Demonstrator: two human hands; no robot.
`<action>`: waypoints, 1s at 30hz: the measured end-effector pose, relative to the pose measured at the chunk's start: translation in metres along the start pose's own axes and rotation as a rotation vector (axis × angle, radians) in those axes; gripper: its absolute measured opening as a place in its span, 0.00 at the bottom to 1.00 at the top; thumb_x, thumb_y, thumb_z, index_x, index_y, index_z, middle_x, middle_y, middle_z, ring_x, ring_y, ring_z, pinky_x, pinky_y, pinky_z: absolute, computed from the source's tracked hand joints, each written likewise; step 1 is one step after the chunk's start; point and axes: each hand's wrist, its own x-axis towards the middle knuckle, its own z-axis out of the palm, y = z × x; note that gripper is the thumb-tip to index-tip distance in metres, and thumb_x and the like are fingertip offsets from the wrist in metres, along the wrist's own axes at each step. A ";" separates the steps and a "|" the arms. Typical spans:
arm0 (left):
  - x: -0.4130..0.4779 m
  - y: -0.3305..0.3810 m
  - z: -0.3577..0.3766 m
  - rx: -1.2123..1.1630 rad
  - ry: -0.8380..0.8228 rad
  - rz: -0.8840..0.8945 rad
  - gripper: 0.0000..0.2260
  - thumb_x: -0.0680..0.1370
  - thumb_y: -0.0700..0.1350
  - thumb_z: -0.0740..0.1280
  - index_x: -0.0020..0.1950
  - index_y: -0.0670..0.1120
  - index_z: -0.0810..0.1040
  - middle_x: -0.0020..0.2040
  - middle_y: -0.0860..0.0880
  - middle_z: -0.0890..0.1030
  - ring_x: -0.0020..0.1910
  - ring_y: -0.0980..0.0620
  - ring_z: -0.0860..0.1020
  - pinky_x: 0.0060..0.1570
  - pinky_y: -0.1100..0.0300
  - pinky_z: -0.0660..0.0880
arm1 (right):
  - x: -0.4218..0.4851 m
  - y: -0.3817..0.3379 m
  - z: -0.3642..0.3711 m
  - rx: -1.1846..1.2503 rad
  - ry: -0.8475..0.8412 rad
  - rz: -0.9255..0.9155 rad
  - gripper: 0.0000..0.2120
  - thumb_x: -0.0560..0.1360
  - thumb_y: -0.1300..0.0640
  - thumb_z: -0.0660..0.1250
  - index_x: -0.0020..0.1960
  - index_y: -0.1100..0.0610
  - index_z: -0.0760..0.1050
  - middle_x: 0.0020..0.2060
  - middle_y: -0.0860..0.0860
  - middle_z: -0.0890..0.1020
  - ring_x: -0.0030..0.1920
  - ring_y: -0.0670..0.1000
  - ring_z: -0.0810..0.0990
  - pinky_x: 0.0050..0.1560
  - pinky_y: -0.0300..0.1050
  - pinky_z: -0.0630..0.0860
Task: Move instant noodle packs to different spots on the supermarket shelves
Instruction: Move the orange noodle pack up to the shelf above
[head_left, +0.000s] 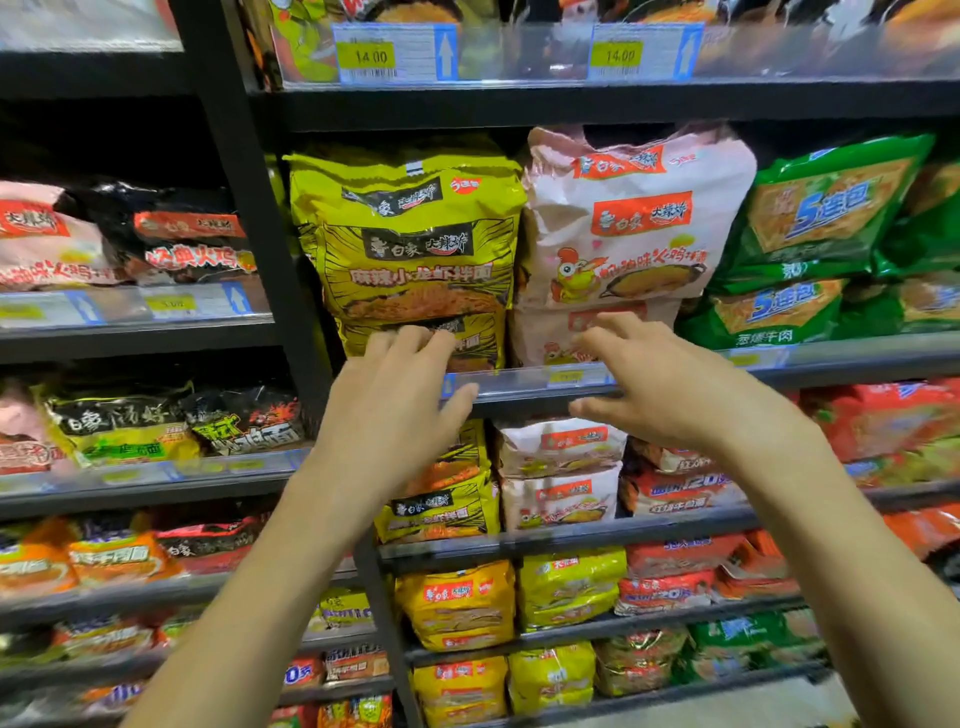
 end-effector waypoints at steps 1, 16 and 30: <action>0.001 0.008 -0.001 0.008 -0.011 0.018 0.23 0.82 0.59 0.60 0.76 0.53 0.68 0.73 0.50 0.73 0.70 0.44 0.72 0.58 0.47 0.75 | -0.006 0.005 -0.001 -0.004 -0.014 0.017 0.31 0.78 0.39 0.64 0.76 0.50 0.60 0.78 0.52 0.59 0.75 0.58 0.63 0.69 0.56 0.70; 0.023 0.219 -0.011 0.105 -0.227 0.335 0.28 0.81 0.65 0.59 0.77 0.54 0.65 0.71 0.47 0.75 0.68 0.40 0.73 0.59 0.46 0.74 | -0.157 0.170 -0.006 0.038 -0.188 0.290 0.33 0.77 0.40 0.66 0.77 0.51 0.60 0.71 0.56 0.70 0.68 0.60 0.72 0.66 0.57 0.73; 0.002 0.501 -0.002 0.037 -0.343 0.638 0.26 0.82 0.63 0.60 0.78 0.56 0.64 0.71 0.49 0.75 0.69 0.43 0.74 0.63 0.46 0.75 | -0.374 0.362 -0.028 0.022 -0.208 0.628 0.31 0.79 0.42 0.64 0.78 0.50 0.59 0.73 0.55 0.67 0.70 0.59 0.70 0.66 0.58 0.72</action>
